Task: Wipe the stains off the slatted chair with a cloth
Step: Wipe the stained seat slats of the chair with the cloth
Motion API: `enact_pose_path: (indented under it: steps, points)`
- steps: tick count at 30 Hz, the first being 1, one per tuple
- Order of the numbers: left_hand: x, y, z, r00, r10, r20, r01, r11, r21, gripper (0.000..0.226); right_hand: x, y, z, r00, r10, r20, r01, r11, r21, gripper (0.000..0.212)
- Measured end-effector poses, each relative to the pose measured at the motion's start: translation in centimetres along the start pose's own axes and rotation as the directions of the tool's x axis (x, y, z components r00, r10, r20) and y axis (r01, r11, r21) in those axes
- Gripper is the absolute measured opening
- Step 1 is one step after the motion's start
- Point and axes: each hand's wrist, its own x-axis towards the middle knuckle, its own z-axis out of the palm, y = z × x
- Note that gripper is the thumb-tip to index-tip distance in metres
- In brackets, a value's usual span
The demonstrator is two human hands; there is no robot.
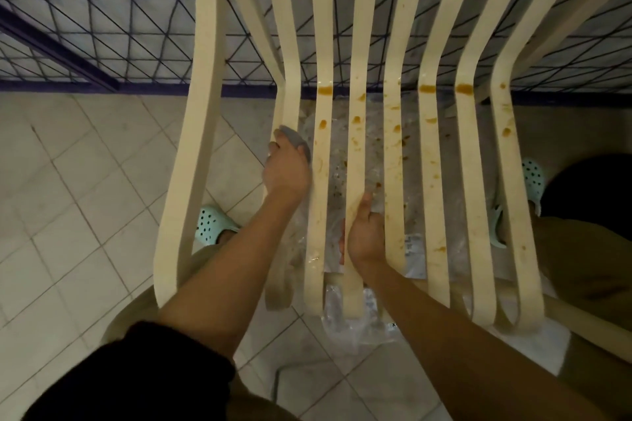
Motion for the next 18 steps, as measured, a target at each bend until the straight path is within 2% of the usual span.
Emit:
enact_pose_path:
  steps: [3, 4, 8, 14, 18]
  points:
    - [2.8, 1.1, 0.1, 1.0, -0.012, -0.013, 0.012, 1.0, -0.016, 0.059, -0.3, -0.2, -0.3, 1.0, 0.015, 0.016, -0.015, 1.0, -0.004, 0.093]
    - [3.5, 1.5, 0.2, 1.0, -0.014, -0.013, 0.014, 1.0, -0.025, 0.058, 0.0, -0.1, -0.2, 1.0, 0.028, 0.006, -0.028, 1.0, 0.0, 0.088]
    - [5.9, 2.5, 0.2, 1.0, 0.01, -0.017, -0.01, 1.0, -0.009, 0.058, 0.0, 0.0, 0.1, 0.998, 0.011, -0.063, -0.011, 1.0, -0.004, 0.094]
    - [9.1, 4.0, -0.6, 0.999, 0.033, -0.006, -0.033, 0.999, -0.015, 0.061, -0.4, -0.7, -0.2, 0.999, 0.02, -0.028, -0.02, 1.0, 0.011, 0.074]
    - [9.7, 4.3, -0.6, 0.999, 0.036, -0.015, -0.036, 0.999, 0.009, 0.062, -0.6, -0.8, -0.4, 0.999, 0.026, -0.027, -0.027, 0.999, -0.021, 0.073]
